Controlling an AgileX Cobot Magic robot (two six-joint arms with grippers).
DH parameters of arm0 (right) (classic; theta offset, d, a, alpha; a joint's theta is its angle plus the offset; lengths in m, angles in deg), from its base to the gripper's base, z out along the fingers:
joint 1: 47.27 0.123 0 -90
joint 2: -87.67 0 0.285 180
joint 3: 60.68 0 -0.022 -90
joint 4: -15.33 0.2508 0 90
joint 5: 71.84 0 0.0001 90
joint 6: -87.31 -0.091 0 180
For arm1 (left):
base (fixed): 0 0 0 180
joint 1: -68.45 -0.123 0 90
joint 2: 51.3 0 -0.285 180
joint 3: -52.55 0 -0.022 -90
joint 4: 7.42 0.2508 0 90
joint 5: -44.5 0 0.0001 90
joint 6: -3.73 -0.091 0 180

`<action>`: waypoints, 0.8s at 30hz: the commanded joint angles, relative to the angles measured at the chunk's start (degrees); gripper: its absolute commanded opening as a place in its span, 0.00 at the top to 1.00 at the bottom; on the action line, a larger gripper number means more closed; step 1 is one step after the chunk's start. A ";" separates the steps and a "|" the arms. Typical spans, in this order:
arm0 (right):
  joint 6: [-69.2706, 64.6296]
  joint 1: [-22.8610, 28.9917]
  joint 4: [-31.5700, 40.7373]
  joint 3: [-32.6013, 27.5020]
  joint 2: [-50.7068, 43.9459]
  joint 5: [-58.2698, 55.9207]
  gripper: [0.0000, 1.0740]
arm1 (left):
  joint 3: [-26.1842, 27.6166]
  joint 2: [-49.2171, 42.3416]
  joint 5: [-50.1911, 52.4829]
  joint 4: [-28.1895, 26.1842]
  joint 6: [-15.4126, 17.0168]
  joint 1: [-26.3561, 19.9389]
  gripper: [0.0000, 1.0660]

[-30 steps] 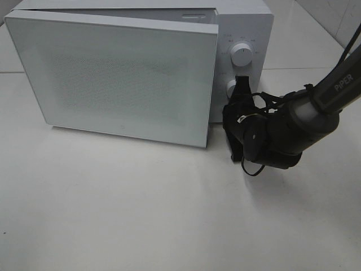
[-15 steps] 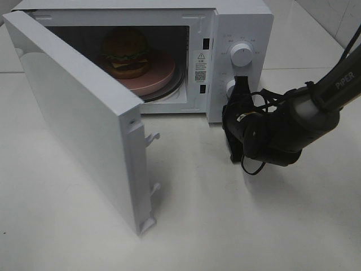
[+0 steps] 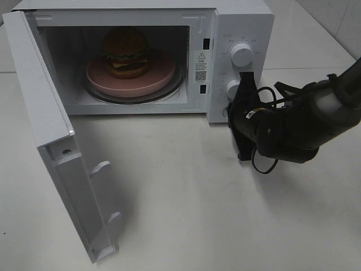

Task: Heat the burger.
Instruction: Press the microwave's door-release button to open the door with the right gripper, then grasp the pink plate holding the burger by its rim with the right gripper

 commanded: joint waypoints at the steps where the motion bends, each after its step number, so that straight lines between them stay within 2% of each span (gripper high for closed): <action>1: 1.03 -0.34 -2.18 -2.01 -3.21 -1.09 1.00 | -0.17 -1.15 0.74 -0.46 0.06 -0.23 0.08; 4: 1.09 -0.34 -3.44 -5.21 -6.13 -3.90 1.00 | -0.17 -1.15 0.74 -0.46 0.06 -0.23 0.08; 7: 1.15 -0.34 -3.78 -5.84 -6.88 -4.47 1.00 | -0.17 -1.15 0.74 -0.46 0.06 -0.23 0.08; 12: 1.26 -0.34 -9.17 -10.54 -13.41 -8.42 1.00 | -0.17 -1.15 0.74 -0.46 0.06 -0.23 0.08; 14: 1.38 -0.34 -10.66 -11.06 -14.44 -9.05 1.00 | -0.17 -1.15 0.74 -0.46 0.06 -0.23 0.08; 15: 1.43 -0.34 -13.98 -11.80 -16.33 -10.94 1.00 | -0.17 -1.15 0.74 -0.46 0.06 -0.23 0.08; 16: 1.43 -0.34 -13.98 -11.80 -16.33 -10.94 1.00 | -0.17 -1.15 0.74 -0.46 0.06 -0.23 0.08; 20: 2.86 -0.52 -21.49 -12.26 -20.17 -18.45 1.00 | -0.17 -1.15 0.74 -0.46 0.06 -0.23 0.08; 24: 7.62 -0.52 -22.29 -12.26 -22.35 -23.61 1.00 | -0.17 -1.15 0.74 -0.46 0.06 -0.23 0.08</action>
